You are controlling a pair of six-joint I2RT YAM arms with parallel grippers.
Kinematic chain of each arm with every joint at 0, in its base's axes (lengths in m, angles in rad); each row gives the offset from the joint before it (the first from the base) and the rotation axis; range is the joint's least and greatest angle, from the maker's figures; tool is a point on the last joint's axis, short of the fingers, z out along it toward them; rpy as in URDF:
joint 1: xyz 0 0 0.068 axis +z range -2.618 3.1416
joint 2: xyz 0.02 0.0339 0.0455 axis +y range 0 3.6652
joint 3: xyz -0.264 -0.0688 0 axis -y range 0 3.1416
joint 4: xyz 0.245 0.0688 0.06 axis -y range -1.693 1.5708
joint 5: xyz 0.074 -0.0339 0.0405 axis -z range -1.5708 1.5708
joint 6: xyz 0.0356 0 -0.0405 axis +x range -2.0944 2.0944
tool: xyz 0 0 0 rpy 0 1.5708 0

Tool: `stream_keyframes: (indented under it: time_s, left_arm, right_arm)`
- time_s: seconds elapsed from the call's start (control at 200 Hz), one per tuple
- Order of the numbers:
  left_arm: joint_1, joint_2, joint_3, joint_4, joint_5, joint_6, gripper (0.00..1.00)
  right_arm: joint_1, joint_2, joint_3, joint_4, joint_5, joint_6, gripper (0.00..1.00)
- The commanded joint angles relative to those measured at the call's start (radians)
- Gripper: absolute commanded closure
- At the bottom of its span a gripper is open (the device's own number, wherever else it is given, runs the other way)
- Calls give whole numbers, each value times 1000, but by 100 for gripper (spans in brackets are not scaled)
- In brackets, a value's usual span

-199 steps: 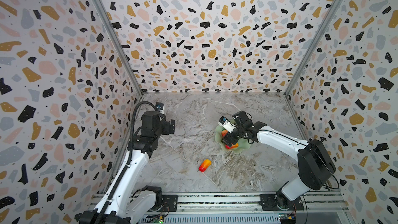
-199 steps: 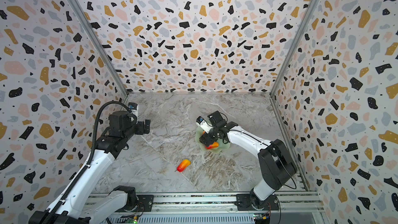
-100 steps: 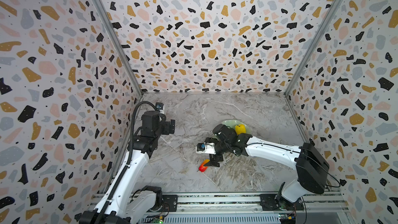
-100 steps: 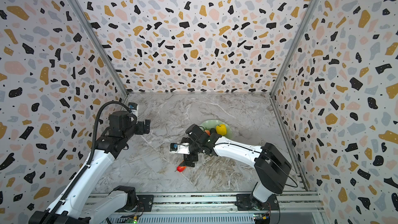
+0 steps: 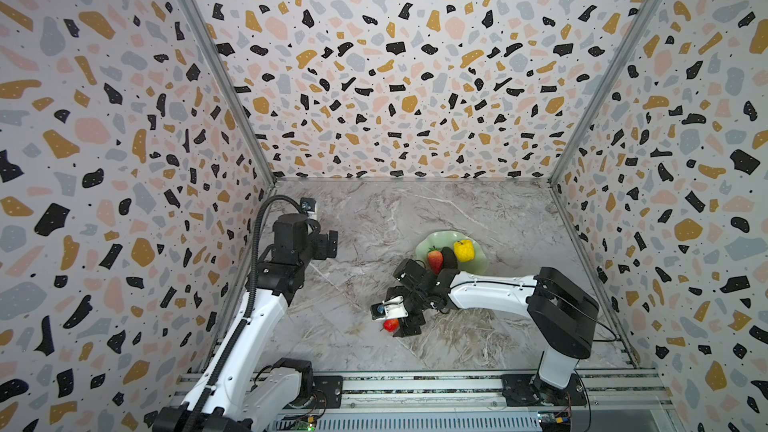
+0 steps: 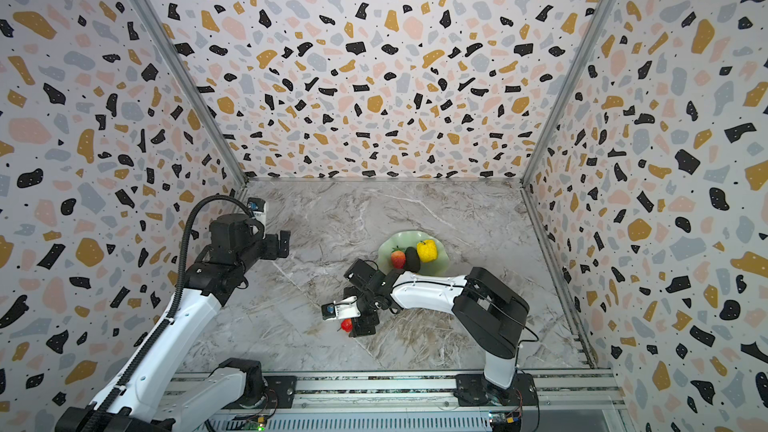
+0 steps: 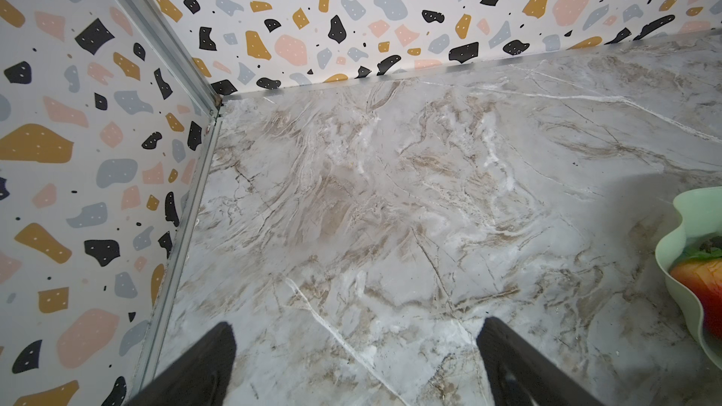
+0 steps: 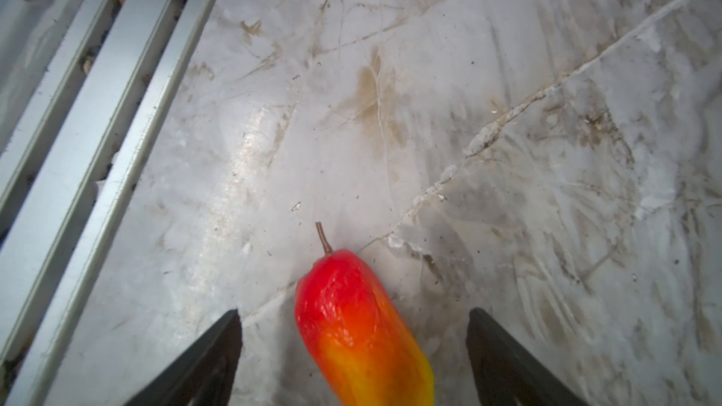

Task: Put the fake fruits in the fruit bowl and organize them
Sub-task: 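Move the right gripper to the last mango and grasp it, then carry the last mango into the green bowl and open the right gripper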

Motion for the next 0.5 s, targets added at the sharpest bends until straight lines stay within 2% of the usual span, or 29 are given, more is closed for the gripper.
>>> stream_keyframes:
  time_s: [0.0, 0.075, 0.305, 0.496]
  left_arm:
    - [5, -15, -12, 29, -5, 11, 0]
    - [5, -15, -12, 30, -7, 13, 0]
    - [4, -16, -12, 28, -8, 13, 0]
    - [4, -19, -10, 28, -4, 13, 0]
  right_arm:
    - [9, 13, 23, 16, 45, -11, 15]
    - [11, 27, 26, 20, 68, -10, 21]
    - [11, 71, 62, -12, 96, 7, 49]
    - [1, 38, 66, -21, 120, 23, 67]
